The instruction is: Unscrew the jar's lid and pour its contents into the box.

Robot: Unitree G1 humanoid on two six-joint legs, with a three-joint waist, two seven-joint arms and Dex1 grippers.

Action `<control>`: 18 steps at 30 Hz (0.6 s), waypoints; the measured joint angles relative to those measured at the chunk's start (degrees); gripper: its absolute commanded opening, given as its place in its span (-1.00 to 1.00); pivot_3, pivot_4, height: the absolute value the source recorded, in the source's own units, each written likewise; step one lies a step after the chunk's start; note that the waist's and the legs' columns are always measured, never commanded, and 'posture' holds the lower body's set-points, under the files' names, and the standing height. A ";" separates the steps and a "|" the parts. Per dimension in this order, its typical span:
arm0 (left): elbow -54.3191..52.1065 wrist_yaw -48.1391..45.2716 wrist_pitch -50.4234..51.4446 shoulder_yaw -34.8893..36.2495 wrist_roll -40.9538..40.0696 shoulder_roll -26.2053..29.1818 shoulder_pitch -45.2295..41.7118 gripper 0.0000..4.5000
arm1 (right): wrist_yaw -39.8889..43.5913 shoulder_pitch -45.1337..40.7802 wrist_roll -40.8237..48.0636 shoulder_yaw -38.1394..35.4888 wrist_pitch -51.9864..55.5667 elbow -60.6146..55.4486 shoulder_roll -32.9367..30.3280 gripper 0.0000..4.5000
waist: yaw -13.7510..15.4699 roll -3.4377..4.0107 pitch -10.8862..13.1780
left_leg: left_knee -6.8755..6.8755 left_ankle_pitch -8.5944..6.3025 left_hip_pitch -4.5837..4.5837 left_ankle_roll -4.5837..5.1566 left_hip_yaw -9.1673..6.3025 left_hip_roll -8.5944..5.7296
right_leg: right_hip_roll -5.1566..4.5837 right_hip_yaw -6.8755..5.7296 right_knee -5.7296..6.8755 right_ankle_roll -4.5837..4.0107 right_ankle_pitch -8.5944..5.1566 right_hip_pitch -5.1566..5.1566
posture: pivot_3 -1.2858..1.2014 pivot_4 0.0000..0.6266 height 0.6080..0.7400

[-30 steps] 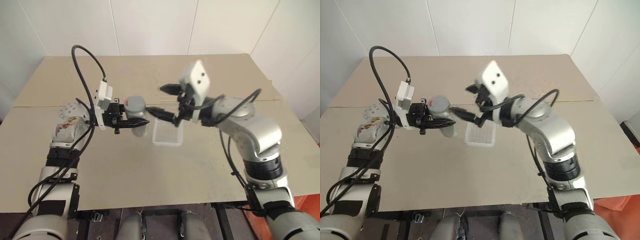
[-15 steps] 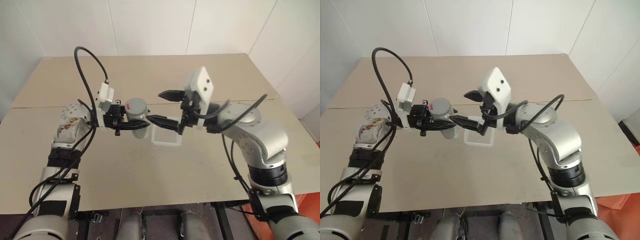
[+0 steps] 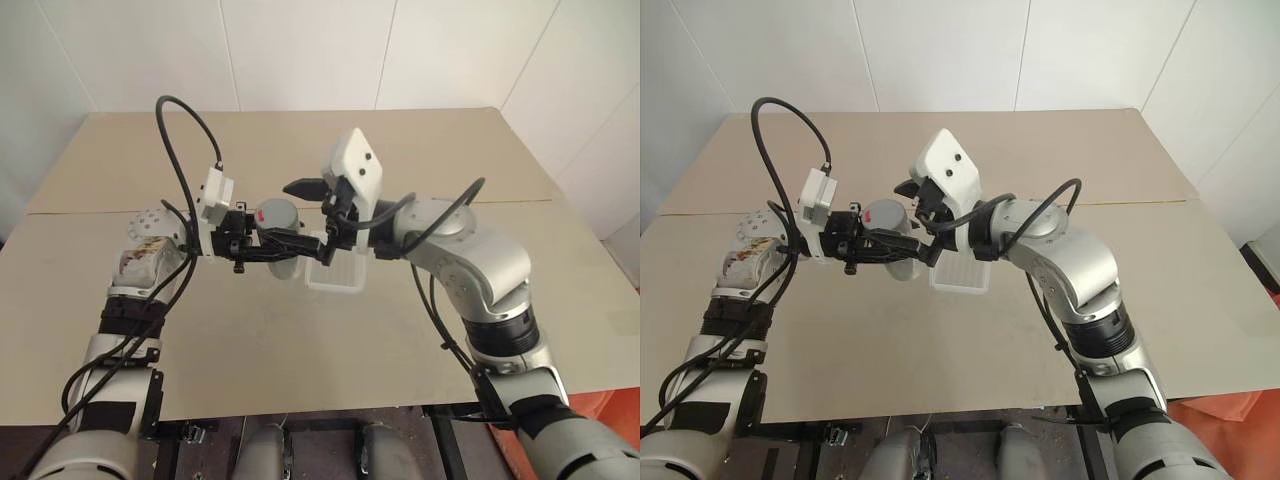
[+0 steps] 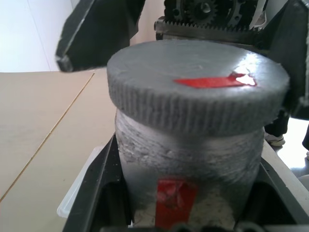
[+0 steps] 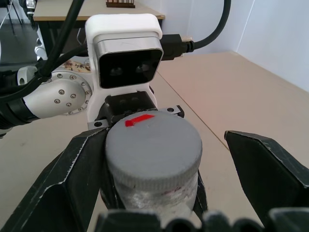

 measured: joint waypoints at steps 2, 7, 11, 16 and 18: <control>-0.14 0.12 0.00 0.00 -0.01 0.01 0.09 -0.12 | 0.04 -0.23 0.00 0.07 0.00 0.47 0.05 0.92 | -0.01 0.00 0.00 | 0.00 0.00 0.00 0.00 0.00 0.00 | 0.00 0.00 0.00 0.00 0.00 0.00 | 0.03 -0.52 1.00; -0.26 0.89 0.00 0.05 -0.02 0.05 0.48 -0.12 | 0.94 -0.24 0.29 0.49 0.02 0.81 0.51 0.31 | -0.01 0.00 0.00 | 0.00 0.00 0.00 0.00 0.00 0.00 | 0.00 0.00 0.00 0.00 0.00 0.00 | 0.03 -0.52 1.00; -0.35 0.96 -0.16 0.05 -0.03 0.09 0.54 -0.12 | 0.80 -0.45 1.30 -0.25 0.99 1.10 0.79 0.24 | 0.04 0.00 0.00 | 0.01 0.00 0.00 0.00 0.00 0.00 | 0.00 0.00 0.00 0.00 0.00 0.00 | 0.03 -0.52 1.00; -0.25 1.24 -1.00 0.02 0.09 -0.01 0.56 -0.12 | -2.71 -2.01 6.10 -10.38 4.90 1.62 0.56 0.24 | 0.32 0.00 0.00 | 0.01 0.00 -0.01 0.01 0.00 0.00 | -0.01 -0.01 -0.01 0.00 0.00 0.02 | 0.03 -0.52 1.00; -0.17 1.27 -1.05 0.01 0.13 -0.07 0.55 -0.12 | -4.17 -2.00 6.60 -14.10 5.07 1.46 -1.27 0.24 | 0.36 0.00 0.00 | 0.00 -0.01 -0.01 0.01 0.00 0.00 | -0.01 -0.02 -0.03 0.00 0.00 0.03 | 0.03 -0.52 1.00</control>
